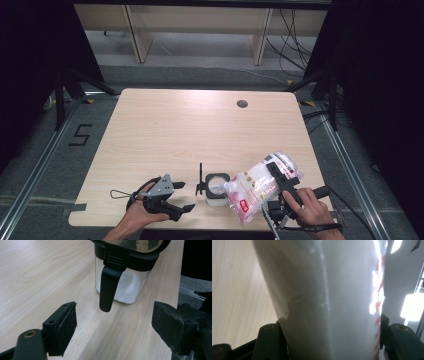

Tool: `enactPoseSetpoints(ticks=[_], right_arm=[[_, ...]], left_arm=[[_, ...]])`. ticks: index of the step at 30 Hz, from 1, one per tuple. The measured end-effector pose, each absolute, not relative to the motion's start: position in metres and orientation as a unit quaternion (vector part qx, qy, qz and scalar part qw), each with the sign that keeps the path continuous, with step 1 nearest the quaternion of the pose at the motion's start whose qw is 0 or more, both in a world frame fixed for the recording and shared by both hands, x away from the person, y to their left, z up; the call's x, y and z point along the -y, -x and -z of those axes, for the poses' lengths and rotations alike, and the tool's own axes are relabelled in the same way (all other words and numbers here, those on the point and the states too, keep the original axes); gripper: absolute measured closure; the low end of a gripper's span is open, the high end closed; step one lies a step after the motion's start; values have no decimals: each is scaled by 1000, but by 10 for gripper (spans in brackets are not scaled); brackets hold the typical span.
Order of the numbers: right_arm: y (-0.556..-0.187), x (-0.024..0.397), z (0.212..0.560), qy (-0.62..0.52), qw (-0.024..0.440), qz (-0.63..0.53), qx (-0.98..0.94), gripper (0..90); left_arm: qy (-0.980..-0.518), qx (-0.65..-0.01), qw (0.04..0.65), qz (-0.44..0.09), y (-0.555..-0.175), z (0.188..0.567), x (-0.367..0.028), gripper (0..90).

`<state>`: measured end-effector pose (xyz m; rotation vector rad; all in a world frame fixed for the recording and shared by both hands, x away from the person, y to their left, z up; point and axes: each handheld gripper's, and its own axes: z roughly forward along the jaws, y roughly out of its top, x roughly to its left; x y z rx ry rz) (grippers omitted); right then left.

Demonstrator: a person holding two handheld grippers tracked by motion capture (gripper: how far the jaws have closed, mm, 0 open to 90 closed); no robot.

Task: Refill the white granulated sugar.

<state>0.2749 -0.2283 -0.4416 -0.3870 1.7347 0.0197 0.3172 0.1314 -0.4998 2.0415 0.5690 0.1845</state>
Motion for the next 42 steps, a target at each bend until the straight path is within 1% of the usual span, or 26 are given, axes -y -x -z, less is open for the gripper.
enactPoseSetpoints(ticks=[6,7,10,11,14,15,16,17,19,20,21,22,23,24,25,29,33,36,37,40,42], right_arm=[[-274,228,440,168,624,-5,-763,409],[-276,228,441,179,635,-18,-751,409],[-276,228,441,185,637,-17,-748,409],[-277,229,443,180,638,-27,-748,409],[-276,229,442,174,638,-27,-750,409],[-281,225,434,247,635,-10,-732,409],[-277,229,440,187,641,-24,-744,409],[-282,223,431,260,630,-1,-732,409],[-282,224,431,259,630,-1,-732,409],[-276,229,439,183,637,-17,-748,409],[-276,229,440,177,638,-21,-749,409],[-276,229,440,177,638,-21,-749,409],[-278,227,435,215,635,-1,-742,410],[-277,228,435,211,635,-2,-743,409],[-276,229,438,184,638,-9,-748,409],[-276,230,440,177,640,-23,-748,409],[-275,229,436,182,633,1,-752,410],[-274,230,438,172,636,-8,-753,410],[-276,230,436,187,637,-6,-748,410],[-275,229,435,191,637,-1,-747,410],[-275,229,435,188,636,-2,-748,410]], left_arm=[[-839,-235,484,-76,-317,500,-131,197],[-836,-236,490,-72,-317,500,-131,197],[-838,-233,487,-75,-317,500,-131,198],[-843,-219,485,-80,-319,499,-132,197],[-843,-220,484,-80,-319,499,-132,197],[-843,-219,485,-80,-319,499,-132,197],[-843,-220,485,-80,-319,499,-132,197],[-843,-219,485,-80,-319,499,-132,197],[-842,-222,485,-79,-319,499,-132,197],[-839,-232,486,-75,-317,500,-131,197],[-839,-234,486,-74,-317,500,-131,197],[-839,-234,486,-74,-317,500,-131,197],[-839,-232,486,-75,-317,500,-131,197],[-839,-232,486,-75,-317,500,-131,197],[-839,-232,486,-75,-317,500,-131,197],[-840,-232,486,-75,-317,500,-131,197],[-840,-232,485,-75,-317,500,-131,197],[-840,-231,485,-77,-317,500,-131,197],[-845,-226,478,-79,-318,499,-132,197],[-840,-231,486,-71,-318,500,-131,197],[-845,-226,478,-78,-319,499,-132,197]])
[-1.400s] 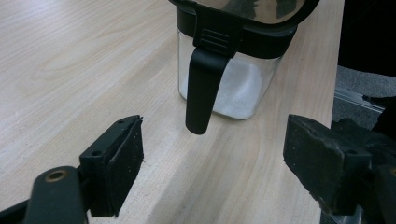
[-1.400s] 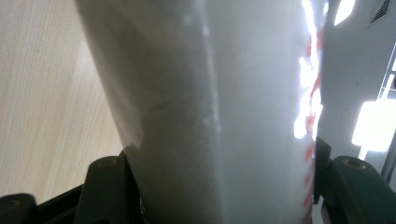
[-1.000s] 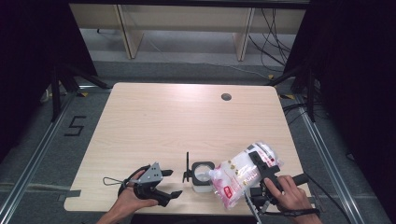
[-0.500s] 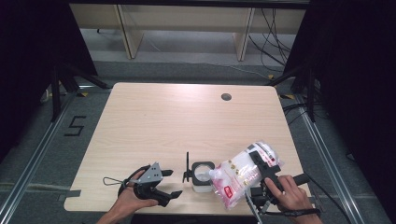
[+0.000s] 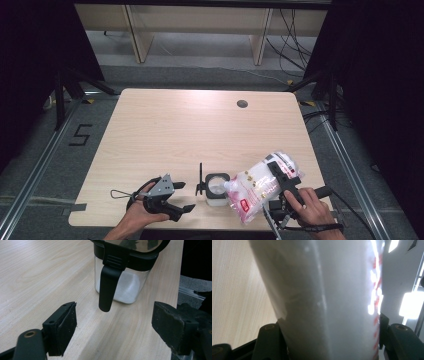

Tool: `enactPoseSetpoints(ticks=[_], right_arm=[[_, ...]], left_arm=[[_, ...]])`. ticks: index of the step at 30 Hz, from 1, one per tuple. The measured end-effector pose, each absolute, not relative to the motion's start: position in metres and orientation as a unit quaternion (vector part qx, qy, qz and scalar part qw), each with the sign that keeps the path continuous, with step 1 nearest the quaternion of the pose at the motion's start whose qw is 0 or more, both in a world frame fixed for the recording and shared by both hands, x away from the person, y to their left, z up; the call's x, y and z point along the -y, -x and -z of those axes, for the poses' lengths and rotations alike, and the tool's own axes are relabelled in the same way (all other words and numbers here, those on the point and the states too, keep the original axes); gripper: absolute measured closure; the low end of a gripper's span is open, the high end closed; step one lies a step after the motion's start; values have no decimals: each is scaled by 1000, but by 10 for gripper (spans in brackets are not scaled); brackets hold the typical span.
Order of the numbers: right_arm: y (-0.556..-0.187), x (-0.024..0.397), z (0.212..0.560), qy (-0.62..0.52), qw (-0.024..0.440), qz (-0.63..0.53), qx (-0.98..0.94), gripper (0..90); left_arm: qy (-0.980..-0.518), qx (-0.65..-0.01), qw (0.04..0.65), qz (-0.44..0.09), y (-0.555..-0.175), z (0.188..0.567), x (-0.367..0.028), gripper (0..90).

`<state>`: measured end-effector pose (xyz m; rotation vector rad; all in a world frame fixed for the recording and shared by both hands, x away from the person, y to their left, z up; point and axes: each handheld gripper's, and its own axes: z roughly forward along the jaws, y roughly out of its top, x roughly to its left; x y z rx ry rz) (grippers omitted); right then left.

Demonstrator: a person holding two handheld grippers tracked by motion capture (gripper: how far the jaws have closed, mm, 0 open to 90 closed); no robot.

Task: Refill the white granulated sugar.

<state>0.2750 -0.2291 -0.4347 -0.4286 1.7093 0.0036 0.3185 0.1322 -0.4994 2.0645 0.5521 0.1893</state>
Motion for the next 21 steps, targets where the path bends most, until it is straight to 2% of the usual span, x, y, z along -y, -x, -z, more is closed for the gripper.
enactPoseSetpoints(ticks=[21], right_arm=[[-275,230,436,180,636,-6,-751,411]], left_arm=[[-845,-227,478,-78,-318,499,-132,197]])
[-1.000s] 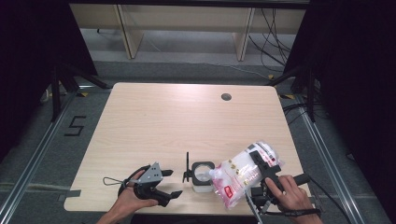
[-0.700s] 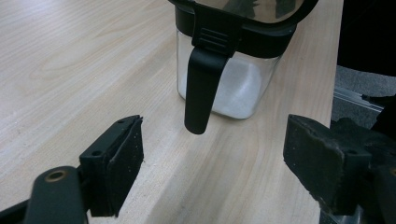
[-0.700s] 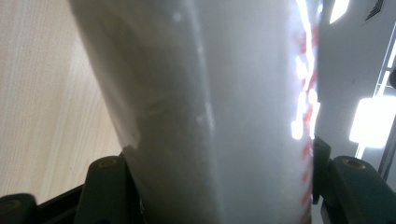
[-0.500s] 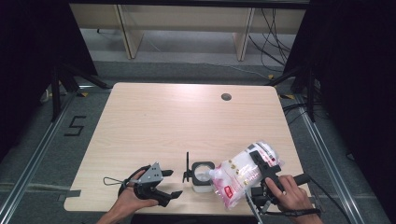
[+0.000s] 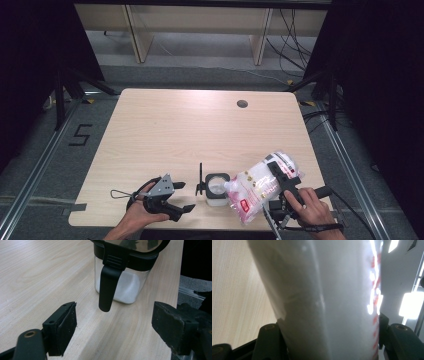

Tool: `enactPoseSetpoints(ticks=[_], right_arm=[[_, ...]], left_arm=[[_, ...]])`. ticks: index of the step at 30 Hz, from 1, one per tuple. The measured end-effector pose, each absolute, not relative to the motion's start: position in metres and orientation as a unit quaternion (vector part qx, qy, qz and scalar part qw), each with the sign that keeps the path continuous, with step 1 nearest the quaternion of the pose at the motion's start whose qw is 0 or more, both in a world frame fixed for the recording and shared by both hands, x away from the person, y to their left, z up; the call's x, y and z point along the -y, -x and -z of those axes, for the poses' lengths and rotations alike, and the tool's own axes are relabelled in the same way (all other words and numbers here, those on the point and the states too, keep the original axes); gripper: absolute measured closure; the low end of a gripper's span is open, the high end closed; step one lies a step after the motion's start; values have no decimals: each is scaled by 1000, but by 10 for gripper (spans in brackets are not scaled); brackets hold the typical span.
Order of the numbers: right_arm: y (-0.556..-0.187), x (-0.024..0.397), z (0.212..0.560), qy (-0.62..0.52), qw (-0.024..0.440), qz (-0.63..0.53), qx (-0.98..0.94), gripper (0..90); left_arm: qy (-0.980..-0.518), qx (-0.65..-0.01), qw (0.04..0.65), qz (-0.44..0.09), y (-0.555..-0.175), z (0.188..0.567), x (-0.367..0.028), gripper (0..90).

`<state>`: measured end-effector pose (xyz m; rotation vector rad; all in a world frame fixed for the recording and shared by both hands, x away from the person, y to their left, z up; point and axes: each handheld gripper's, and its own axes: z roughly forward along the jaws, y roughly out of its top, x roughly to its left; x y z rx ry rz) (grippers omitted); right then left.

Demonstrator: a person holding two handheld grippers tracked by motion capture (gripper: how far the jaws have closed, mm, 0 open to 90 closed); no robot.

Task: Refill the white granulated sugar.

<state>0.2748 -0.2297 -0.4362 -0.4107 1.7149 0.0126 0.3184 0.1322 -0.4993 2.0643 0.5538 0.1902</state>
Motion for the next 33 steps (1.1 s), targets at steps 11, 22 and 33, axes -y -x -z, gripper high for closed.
enactPoseSetpoints(ticks=[11,22,33], right_arm=[[-274,230,436,176,634,-7,-753,411],[-277,230,435,195,645,-19,-739,412],[-274,231,437,170,634,-9,-755,412]], left_arm=[[-840,-230,485,-76,-318,500,-131,197],[-840,-232,485,-75,-317,500,-131,197],[-840,-232,486,-75,-317,500,-131,197]])
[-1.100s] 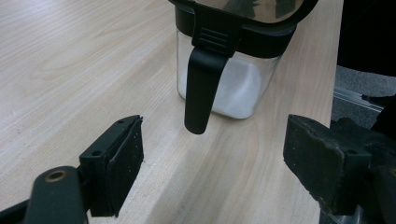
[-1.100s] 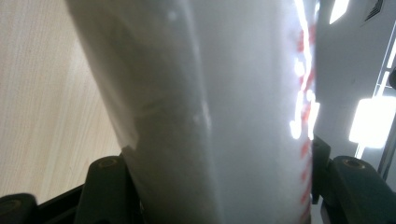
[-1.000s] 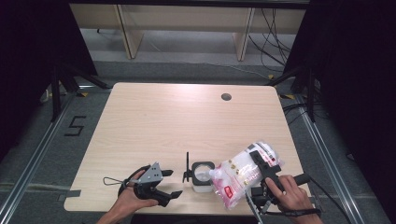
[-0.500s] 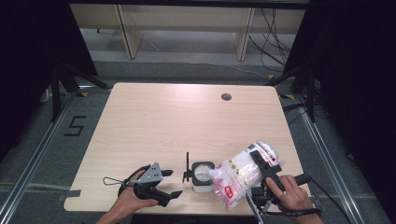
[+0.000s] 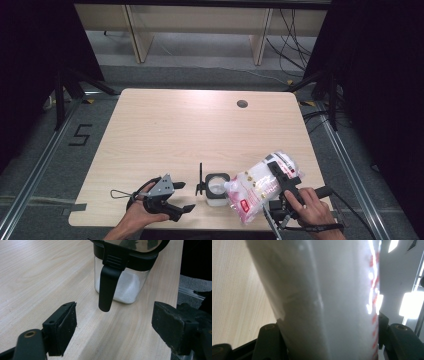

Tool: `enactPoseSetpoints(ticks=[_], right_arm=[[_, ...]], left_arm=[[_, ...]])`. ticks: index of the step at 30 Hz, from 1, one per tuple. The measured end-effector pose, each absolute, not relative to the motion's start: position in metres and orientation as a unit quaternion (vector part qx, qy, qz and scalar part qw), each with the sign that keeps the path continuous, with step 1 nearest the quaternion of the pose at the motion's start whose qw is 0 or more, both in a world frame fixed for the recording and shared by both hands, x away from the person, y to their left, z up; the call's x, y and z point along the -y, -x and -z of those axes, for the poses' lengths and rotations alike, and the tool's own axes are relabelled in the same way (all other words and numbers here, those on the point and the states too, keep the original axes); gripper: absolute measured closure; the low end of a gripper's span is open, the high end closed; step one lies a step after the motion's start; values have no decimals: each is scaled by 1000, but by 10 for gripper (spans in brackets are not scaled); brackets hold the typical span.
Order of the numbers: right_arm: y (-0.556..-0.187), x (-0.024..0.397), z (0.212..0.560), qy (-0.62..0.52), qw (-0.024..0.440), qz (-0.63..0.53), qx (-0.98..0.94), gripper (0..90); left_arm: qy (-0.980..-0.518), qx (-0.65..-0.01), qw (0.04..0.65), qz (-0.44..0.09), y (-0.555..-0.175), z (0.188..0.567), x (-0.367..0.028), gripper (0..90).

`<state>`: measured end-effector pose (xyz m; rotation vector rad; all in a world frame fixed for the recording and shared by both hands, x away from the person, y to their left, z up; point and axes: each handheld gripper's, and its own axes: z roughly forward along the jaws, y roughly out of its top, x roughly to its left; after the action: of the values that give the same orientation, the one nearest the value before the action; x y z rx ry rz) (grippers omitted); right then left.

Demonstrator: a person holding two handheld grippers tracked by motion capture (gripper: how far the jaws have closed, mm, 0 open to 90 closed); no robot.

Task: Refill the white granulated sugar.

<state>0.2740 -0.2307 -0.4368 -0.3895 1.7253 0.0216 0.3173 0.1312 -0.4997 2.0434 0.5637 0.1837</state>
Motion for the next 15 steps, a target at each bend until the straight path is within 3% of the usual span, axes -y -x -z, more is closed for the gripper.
enactPoseSetpoints(ticks=[15], right_arm=[[-275,229,434,188,636,-1,-749,413]], left_arm=[[-845,-226,478,-78,-318,499,-132,197]])
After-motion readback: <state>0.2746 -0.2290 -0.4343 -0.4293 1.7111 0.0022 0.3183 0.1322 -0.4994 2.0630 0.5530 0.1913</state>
